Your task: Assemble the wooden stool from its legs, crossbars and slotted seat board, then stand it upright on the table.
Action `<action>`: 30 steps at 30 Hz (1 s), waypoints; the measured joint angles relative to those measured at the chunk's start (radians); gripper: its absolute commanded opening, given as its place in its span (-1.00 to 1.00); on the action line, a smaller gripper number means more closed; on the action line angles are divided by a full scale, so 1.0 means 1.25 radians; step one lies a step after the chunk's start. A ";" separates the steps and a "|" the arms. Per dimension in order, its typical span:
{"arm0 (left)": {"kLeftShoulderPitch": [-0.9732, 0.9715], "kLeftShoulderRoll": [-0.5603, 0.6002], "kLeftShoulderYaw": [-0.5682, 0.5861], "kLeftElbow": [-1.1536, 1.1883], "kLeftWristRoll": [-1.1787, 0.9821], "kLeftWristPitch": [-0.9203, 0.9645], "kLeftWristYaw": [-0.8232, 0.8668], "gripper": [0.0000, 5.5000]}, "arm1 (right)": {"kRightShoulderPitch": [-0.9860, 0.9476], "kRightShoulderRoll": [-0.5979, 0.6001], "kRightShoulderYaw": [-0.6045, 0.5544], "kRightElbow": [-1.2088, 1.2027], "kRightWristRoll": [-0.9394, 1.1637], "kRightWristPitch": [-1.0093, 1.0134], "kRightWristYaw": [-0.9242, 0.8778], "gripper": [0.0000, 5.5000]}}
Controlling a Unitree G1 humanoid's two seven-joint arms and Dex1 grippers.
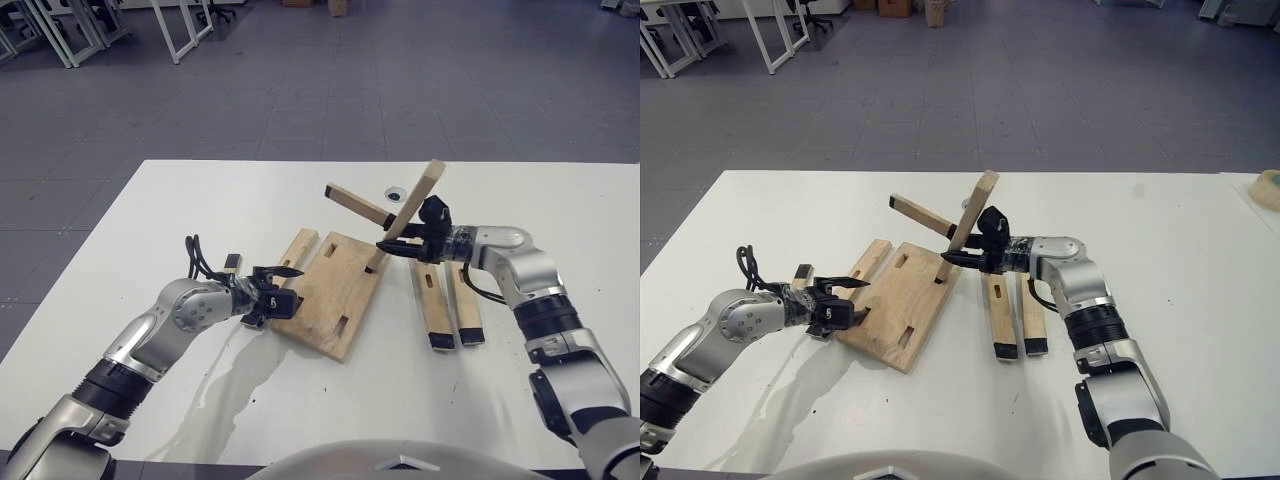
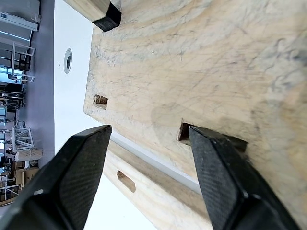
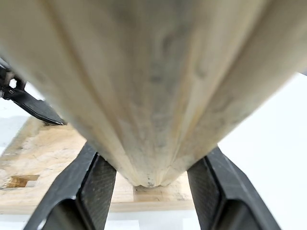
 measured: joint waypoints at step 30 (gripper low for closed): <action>-0.007 -0.051 0.015 0.005 0.037 0.031 0.009 0.09 | -0.044 0.021 -0.026 0.124 0.000 -0.060 0.031 -0.26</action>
